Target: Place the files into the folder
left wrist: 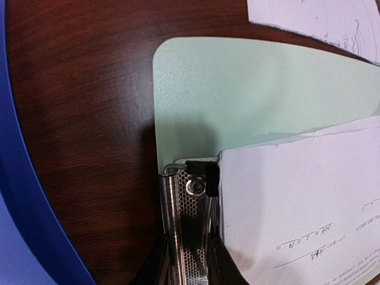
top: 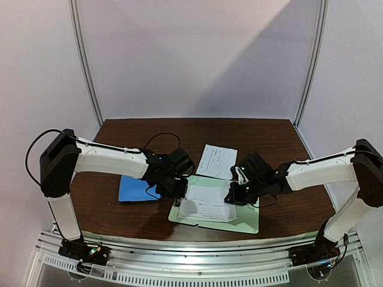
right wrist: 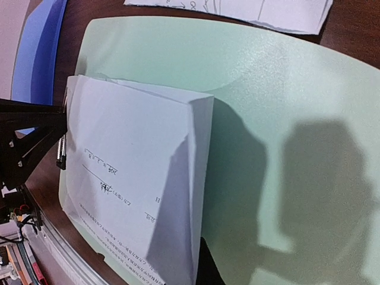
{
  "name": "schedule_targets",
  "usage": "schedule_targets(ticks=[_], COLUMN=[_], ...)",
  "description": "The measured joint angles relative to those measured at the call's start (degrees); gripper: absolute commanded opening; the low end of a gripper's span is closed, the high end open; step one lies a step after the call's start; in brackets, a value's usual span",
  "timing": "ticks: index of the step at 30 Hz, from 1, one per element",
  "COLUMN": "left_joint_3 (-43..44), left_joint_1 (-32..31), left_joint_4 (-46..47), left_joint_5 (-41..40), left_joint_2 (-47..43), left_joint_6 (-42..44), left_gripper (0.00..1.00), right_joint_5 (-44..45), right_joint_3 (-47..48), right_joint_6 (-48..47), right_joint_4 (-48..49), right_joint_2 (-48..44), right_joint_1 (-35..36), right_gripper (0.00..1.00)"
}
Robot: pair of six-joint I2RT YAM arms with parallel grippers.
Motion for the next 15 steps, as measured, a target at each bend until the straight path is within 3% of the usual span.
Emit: schedule_targets(ticks=[15], left_joint_3=[-1.92], left_joint_1=[0.37], left_joint_4=[3.19], left_joint_5=[1.42], left_joint_2=[-0.98], left_joint_6=[-0.7], left_gripper=[0.0], right_joint_5=[7.04], right_joint_3=[0.02], right_joint_6=[2.95], right_joint_4=[-1.46], right_joint_2=[-0.46], right_joint_1=[0.31], right_gripper=[0.0])
